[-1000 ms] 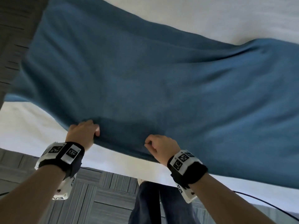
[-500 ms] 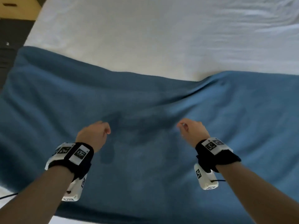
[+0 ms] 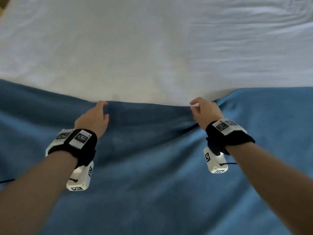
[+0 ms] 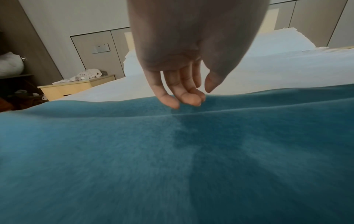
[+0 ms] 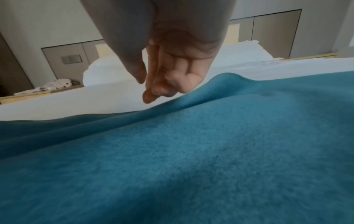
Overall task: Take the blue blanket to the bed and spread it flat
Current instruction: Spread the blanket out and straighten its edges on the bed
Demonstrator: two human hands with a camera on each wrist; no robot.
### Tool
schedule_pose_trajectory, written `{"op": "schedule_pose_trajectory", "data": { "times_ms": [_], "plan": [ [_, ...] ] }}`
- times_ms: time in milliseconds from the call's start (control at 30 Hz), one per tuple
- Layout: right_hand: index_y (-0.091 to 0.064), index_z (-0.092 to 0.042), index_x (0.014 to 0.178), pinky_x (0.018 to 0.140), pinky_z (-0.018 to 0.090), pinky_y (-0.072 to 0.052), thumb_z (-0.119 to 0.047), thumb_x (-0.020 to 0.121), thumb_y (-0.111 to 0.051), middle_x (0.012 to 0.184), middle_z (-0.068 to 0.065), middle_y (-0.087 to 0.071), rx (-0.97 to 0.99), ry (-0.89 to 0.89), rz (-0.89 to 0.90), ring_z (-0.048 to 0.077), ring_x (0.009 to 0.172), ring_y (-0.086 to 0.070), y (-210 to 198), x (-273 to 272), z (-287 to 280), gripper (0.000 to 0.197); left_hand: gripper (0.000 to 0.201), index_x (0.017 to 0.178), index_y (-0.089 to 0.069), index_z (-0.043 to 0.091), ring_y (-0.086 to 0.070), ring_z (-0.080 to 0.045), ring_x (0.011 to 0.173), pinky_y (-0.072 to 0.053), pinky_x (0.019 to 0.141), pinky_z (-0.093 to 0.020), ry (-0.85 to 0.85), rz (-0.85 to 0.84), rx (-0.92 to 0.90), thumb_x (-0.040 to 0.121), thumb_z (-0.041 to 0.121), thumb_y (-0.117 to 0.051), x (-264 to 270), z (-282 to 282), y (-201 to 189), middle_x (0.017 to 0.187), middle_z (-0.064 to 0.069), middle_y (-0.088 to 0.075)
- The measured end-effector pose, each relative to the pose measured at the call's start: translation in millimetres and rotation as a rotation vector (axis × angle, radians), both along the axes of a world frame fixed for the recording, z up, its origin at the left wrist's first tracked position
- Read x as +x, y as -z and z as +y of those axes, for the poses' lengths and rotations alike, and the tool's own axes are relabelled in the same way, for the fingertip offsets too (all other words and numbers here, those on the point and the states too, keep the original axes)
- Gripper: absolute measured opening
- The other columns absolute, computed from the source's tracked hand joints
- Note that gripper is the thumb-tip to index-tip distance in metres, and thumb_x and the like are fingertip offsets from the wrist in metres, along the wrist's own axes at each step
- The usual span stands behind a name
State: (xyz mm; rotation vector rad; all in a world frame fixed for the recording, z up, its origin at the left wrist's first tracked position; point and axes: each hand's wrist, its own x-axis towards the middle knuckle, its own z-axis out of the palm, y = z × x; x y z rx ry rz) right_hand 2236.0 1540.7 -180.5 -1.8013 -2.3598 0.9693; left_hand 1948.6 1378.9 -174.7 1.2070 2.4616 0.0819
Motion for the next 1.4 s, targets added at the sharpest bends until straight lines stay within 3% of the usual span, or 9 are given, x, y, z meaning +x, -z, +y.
{"op": "schedule_pose_trajectory", "data": {
  "times_ms": [200,400,533,633,767,1000,1100,1267,1400],
  "plan": [
    [-0.039,-0.022,0.117,0.072,0.038,-0.053,-0.016,0.087,-0.047,0.084,0.012,-0.064,-0.090,0.034,-0.144,0.029,0.077,-0.061,23,-8,13,0.032,0.035,0.129,-0.035,0.026,-0.061,-0.040,0.093,-0.050,0.082,-0.049,-0.022,-0.045,-0.111,0.095,0.026,-0.041,-39,25,27,0.101,-0.020,-0.067],
    [-0.043,-0.012,0.108,0.070,0.033,-0.038,-0.014,0.093,-0.040,0.105,0.018,-0.061,-0.140,-0.038,-0.308,0.033,0.090,-0.057,21,-22,18,0.016,0.014,0.103,-0.044,0.012,-0.059,-0.027,0.054,-0.052,0.065,-0.039,-0.168,-0.359,0.042,0.092,0.016,-0.051,-60,33,33,0.060,-0.008,-0.062],
    [-0.041,-0.014,0.108,0.066,0.035,-0.033,-0.021,0.095,-0.038,0.086,0.014,-0.056,0.089,0.017,-0.127,0.035,0.076,-0.050,5,-49,37,0.015,0.009,0.096,-0.044,0.019,-0.060,-0.024,0.056,-0.053,0.066,-0.038,-0.350,-0.247,0.300,0.089,0.020,-0.049,-78,44,26,0.059,-0.001,-0.061],
    [-0.041,-0.012,0.114,0.069,0.038,-0.042,-0.013,0.093,-0.040,0.094,0.015,-0.064,0.094,0.041,0.020,0.034,0.082,-0.053,10,-70,44,0.021,0.021,0.106,-0.041,0.026,-0.064,-0.032,0.081,-0.053,0.079,-0.049,-0.362,-0.163,0.307,0.087,0.018,-0.047,-84,48,27,0.078,-0.005,-0.069],
    [-0.023,-0.021,0.145,0.100,0.046,-0.039,-0.014,0.086,-0.057,0.130,0.013,-0.044,0.009,-0.130,-0.037,0.031,0.120,-0.040,27,-67,26,0.069,0.074,0.146,-0.023,0.019,-0.049,-0.037,0.115,-0.040,0.100,-0.053,-0.169,-0.234,0.192,0.082,0.006,-0.059,-79,48,38,0.123,-0.017,-0.053],
    [-0.035,-0.020,0.141,0.107,0.043,-0.032,-0.017,0.087,-0.055,0.145,0.008,-0.033,0.049,-0.273,-0.107,0.028,0.136,-0.028,23,-55,4,0.058,0.066,0.144,-0.029,0.025,-0.030,-0.032,0.136,-0.029,0.110,-0.055,-0.021,-0.199,0.119,0.085,0.012,-0.057,-62,16,26,0.148,-0.007,-0.035],
    [-0.053,-0.016,0.126,0.100,0.038,-0.040,-0.007,0.085,-0.053,0.132,0.008,-0.047,0.109,-0.234,0.116,0.025,0.125,-0.042,15,-54,-40,0.041,0.052,0.135,-0.042,0.022,-0.042,-0.027,0.128,-0.031,0.109,-0.051,-0.037,-0.232,0.220,0.086,0.009,-0.055,-46,-21,18,0.139,-0.004,-0.046],
    [-0.059,-0.021,0.106,0.066,0.029,-0.049,-0.002,0.080,-0.051,0.079,-0.008,-0.062,-0.203,-0.268,0.346,0.016,0.069,-0.060,1,-60,-142,0.034,0.029,0.103,-0.058,0.020,-0.061,-0.021,0.088,-0.046,0.088,-0.033,-0.188,-0.331,0.348,0.083,-0.001,-0.055,-27,-116,10,0.095,0.002,-0.063],
    [-0.057,-0.031,0.102,0.068,0.030,-0.051,-0.011,0.084,-0.047,0.075,-0.007,-0.064,-0.363,-0.388,0.295,0.012,0.067,-0.060,2,-75,-211,0.029,0.030,0.090,-0.056,0.028,-0.061,-0.025,0.074,-0.046,0.067,-0.029,-0.413,-0.318,0.266,0.083,-0.001,-0.055,-27,-204,7,0.077,0.001,-0.066]
  ]
}}
